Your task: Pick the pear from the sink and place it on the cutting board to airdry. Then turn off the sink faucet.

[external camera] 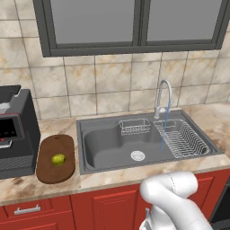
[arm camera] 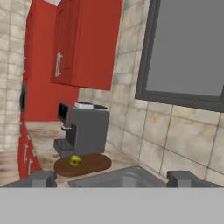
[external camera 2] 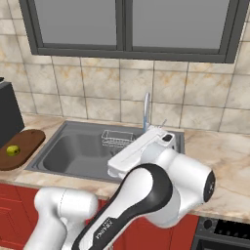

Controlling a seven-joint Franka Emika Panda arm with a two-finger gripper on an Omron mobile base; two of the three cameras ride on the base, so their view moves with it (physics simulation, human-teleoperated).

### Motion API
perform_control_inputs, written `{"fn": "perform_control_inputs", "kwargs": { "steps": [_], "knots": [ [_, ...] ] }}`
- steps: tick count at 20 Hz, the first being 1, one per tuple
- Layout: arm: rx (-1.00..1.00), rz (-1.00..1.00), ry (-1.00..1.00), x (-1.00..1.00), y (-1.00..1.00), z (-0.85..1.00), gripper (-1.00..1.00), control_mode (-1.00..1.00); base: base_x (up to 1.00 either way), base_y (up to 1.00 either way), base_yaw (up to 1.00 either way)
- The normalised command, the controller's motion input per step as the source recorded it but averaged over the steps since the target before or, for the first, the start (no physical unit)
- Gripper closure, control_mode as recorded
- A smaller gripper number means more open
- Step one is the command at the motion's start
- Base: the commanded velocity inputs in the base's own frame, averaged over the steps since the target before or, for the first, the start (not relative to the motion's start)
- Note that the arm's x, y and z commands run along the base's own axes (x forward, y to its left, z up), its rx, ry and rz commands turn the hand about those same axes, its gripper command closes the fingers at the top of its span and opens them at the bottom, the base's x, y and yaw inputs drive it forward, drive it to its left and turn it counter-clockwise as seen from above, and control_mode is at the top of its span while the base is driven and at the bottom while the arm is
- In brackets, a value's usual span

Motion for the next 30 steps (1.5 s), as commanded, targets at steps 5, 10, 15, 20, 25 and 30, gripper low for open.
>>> {"fn": "perform_control_inputs", "kwargs": {
  "steps": [5,10,15,20,25,30],
  "knots": [
    [0.0,0.18,0.0,0.33,-0.12,-0.13,-1.0,-1.0,0.0,0.0,0.0],
    [0.0,0.0,-0.1,0.5,-0.18,-0.17,-1.0,-1.0,0.0,0.0,0.0],
    [0.03,-0.11,-0.02,0.52,-0.23,-0.13,-1.0,-1.0,0.0,0.0,0.0],
    [0.03,-0.01,0.0,0.55,-0.08,-0.09,-1.0,-1.0,0.0,0.0,0.0],
    [0.01,0.1,0.0,0.41,-0.15,-0.2,-1.0,-1.0,0.0,0.0,0.0],
    [0.0,0.16,0.0,0.34,-0.19,-0.28,-1.0,-1.0,0.0,0.0,0.0]
  ]
}}
